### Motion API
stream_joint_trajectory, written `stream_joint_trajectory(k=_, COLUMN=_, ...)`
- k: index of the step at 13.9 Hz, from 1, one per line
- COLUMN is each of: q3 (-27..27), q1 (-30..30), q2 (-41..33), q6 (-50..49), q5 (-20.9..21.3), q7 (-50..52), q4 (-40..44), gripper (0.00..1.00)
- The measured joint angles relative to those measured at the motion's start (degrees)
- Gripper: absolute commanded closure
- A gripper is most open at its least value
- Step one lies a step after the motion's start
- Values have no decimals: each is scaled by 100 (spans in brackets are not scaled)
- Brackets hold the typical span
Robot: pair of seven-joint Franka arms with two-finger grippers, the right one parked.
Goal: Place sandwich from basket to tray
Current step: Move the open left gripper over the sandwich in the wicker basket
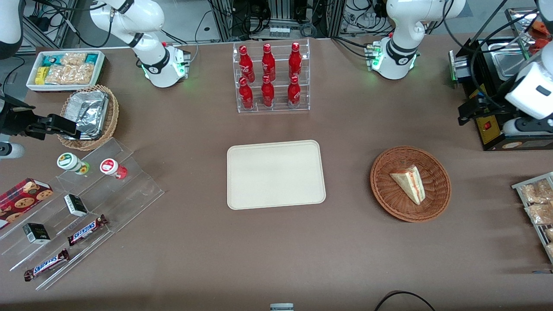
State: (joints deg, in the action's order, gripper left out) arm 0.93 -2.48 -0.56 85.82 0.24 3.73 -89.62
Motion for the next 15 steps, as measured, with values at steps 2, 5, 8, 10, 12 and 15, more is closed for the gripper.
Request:
stream_joint_trajectory(k=2, q3=15, q1=-9, q2=-4, q6=-23, q5=-4, q7=0, q4=0, gripper=0)
stream_joint_trajectory(k=5, q3=155, q1=-17, q2=22, q6=-26, q5=-4, q7=0, q4=-15, gripper=0)
stream_joint_trajectory(k=8, q3=229, q1=-18, q2=104, q6=233, q5=1, q7=4, q4=-246, gripper=0)
stream_joint_trajectory(k=10, q3=228, q1=-15, q2=140, q6=836, q5=2, q7=207, q4=-703, gripper=0)
stream_joint_trajectory(k=12, q3=227, q1=-14, q2=173, q6=1484, q5=0, q7=598, q4=-1186, gripper=0)
stream_joint_trajectory(k=15, q3=222, q1=-11, q2=197, q6=2383, q5=-2, q7=1503, q4=-1879, gripper=0)
